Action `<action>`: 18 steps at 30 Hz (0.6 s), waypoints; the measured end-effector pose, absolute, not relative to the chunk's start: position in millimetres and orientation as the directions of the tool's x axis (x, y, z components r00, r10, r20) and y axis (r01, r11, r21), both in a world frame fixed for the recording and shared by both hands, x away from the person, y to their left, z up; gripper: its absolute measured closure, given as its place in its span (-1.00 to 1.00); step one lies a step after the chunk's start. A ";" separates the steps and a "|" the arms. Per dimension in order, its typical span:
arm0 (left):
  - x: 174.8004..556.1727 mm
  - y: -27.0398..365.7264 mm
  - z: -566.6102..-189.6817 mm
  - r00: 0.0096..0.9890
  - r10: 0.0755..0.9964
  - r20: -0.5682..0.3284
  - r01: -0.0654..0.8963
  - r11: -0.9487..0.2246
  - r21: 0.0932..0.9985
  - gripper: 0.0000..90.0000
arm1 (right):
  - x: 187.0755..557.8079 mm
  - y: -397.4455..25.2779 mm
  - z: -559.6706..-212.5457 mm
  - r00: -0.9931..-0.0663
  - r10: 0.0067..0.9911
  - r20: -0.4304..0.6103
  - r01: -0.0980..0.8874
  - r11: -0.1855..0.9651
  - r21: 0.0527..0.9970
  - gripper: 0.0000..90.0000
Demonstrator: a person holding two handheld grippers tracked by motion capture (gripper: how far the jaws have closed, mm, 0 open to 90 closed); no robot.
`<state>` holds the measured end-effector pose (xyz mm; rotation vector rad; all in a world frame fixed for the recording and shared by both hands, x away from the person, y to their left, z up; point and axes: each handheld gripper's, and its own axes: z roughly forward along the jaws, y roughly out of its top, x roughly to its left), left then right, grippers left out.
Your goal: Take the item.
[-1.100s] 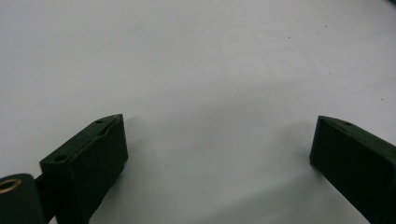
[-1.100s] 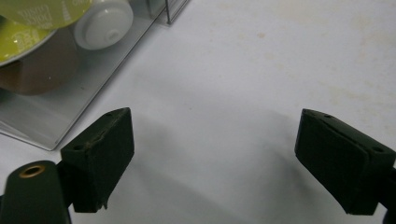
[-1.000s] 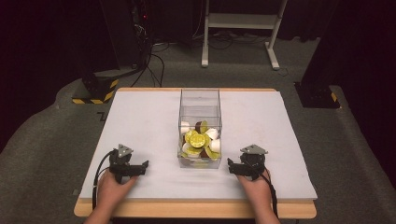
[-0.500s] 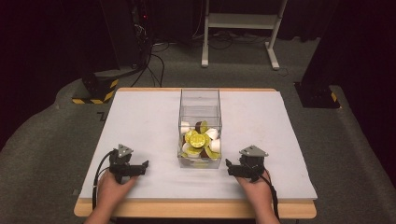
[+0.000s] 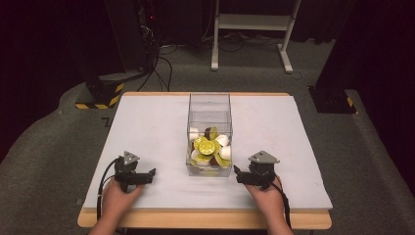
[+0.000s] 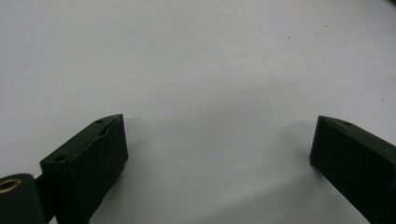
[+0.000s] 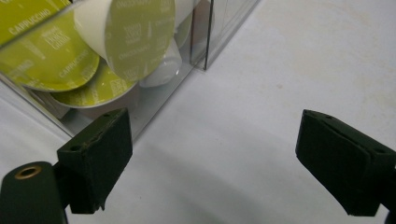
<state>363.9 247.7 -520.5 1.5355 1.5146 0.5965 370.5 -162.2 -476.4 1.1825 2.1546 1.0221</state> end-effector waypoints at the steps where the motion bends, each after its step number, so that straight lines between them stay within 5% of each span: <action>1: 363.9 247.7 -520.5 0.143 0.961 -0.236 0.542 0.123 0.831 -0.90 | 370.5 -162.2 -476.4 -0.515 0.856 -0.052 0.501 0.349 0.792 -0.76; 18: 364.2 247.8 -520.5 0.145 0.961 -0.237 0.544 0.123 0.830 -0.91 | 377.5 -168.3 -450.2 -0.486 0.873 -0.041 0.461 0.296 0.837 -0.76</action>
